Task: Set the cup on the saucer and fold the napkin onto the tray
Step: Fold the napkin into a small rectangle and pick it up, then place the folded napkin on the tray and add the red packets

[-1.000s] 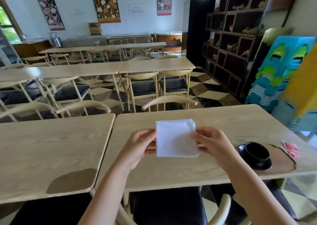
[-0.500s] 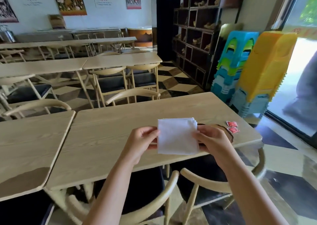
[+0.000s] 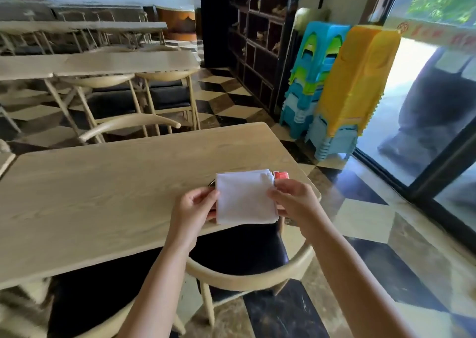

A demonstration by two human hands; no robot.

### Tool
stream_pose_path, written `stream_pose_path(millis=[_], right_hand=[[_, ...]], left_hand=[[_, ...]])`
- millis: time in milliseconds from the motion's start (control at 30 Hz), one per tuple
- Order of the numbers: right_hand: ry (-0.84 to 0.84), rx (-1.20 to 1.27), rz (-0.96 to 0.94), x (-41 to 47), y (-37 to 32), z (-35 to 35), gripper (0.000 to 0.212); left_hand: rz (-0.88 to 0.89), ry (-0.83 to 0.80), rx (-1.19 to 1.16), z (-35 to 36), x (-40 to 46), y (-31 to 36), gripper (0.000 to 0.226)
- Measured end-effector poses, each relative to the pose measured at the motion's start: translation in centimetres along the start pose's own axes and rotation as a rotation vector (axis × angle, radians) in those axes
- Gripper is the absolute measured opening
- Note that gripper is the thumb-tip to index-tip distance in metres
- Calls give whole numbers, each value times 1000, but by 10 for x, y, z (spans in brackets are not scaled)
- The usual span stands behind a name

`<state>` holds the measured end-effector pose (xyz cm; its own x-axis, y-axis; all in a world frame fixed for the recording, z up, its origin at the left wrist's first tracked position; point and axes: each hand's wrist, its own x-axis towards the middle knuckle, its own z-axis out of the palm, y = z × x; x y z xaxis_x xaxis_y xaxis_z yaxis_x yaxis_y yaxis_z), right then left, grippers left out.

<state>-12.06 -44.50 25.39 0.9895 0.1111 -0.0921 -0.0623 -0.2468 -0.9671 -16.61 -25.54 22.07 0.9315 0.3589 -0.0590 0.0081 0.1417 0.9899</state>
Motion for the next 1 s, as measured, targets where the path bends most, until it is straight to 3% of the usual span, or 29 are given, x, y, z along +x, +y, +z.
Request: stream_pose_path(millis=[67, 233, 500, 567, 667, 867, 1000], right_hand=[[5, -10, -7, 19, 3, -8, 11], [1, -7, 17, 73, 12, -23, 9], [60, -119, 103, 154, 32, -31, 11], [68, -112, 154, 168, 47, -32, 8], [37, -108, 229, 189, 76, -32, 8], [-62, -162, 283, 246, 128, -31, 17], [-128, -210, 312, 282, 162, -31, 16]], left_hand=[[-23, -7, -15, 12, 16, -5, 12], [-30, -36, 14, 37, 66, -19, 15], [8, 65, 289, 75, 140, -46, 30], [-19, 84, 339, 83, 151, -61, 24], [-32, 135, 445, 94, 160, -87, 8], [-72, 361, 448, 128, 176, -133, 20], [-53, 327, 585, 156, 179, -165, 18]])
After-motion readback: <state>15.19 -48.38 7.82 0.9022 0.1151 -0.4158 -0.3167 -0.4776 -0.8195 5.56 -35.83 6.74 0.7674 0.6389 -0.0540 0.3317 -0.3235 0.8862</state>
